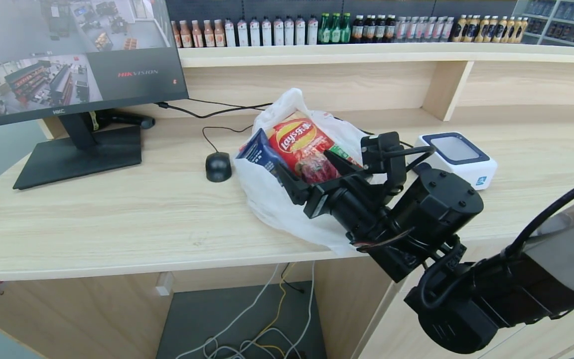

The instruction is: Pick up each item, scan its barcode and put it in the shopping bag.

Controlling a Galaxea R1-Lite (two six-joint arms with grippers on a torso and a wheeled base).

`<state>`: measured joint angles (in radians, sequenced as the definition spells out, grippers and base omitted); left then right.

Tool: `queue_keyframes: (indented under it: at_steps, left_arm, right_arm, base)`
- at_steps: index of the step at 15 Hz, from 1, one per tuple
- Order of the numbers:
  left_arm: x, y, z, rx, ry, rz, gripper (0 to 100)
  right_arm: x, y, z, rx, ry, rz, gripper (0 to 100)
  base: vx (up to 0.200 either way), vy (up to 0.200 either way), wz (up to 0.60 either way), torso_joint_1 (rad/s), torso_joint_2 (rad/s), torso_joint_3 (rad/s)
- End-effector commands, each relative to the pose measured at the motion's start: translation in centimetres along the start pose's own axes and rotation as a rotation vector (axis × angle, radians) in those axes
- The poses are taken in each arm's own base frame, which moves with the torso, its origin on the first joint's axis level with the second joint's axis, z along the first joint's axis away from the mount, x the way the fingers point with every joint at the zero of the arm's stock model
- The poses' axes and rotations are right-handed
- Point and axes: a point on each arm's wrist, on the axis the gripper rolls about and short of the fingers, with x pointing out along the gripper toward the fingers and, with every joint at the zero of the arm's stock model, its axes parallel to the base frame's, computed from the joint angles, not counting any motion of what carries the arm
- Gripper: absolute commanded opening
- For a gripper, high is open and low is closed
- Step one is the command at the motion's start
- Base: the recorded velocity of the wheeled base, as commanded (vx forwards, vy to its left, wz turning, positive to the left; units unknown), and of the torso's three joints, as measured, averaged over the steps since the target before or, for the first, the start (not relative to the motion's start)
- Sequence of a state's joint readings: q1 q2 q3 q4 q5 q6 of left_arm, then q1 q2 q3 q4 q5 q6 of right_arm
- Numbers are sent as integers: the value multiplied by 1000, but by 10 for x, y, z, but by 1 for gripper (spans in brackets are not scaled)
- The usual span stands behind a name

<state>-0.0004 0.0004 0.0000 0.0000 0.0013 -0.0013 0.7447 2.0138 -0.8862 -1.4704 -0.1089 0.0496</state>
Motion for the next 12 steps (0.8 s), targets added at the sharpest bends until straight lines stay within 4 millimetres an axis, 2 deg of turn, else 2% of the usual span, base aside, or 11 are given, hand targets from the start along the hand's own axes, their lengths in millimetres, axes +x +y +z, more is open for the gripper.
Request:
queue_keyframes:
  at_steps: [1, 4, 6, 8, 11, 12]
  left_arm:
    - [0, 0, 0, 0, 0, 1, 100]
    - [0, 0, 0, 0, 0, 1, 100]
    - [0, 0, 0, 0, 0, 1, 100]
    - [0, 0, 0, 0, 0, 1, 100]
    - [0, 0, 0, 0, 0, -1, 100]
    - [0, 0, 0, 0, 0, -1, 100]
  right_arm:
    - [-11, 0, 25, -2, -43, 3, 100]
    - [-49, -2, 73, -10, -114, 7, 100]
    - [-75, -4, 96, -5, -152, 11, 100]
    - [-104, -6, 112, -10, -170, 13, 100]
    - [-144, -10, 123, -28, -182, 12, 100]
    - [-168, -13, 125, -46, -181, 11, 100]
  base:
    - [0, 0, 0, 0, 0, 0]
    - [0, 0, 0, 0, 0, 0]
    - [0, 0, 0, 0, 0, 0]
    - [0, 0, 0, 0, 0, 0]
    - [0, 0, 0, 0, 0, 0]
    - [0, 0, 0, 0, 0, 0]
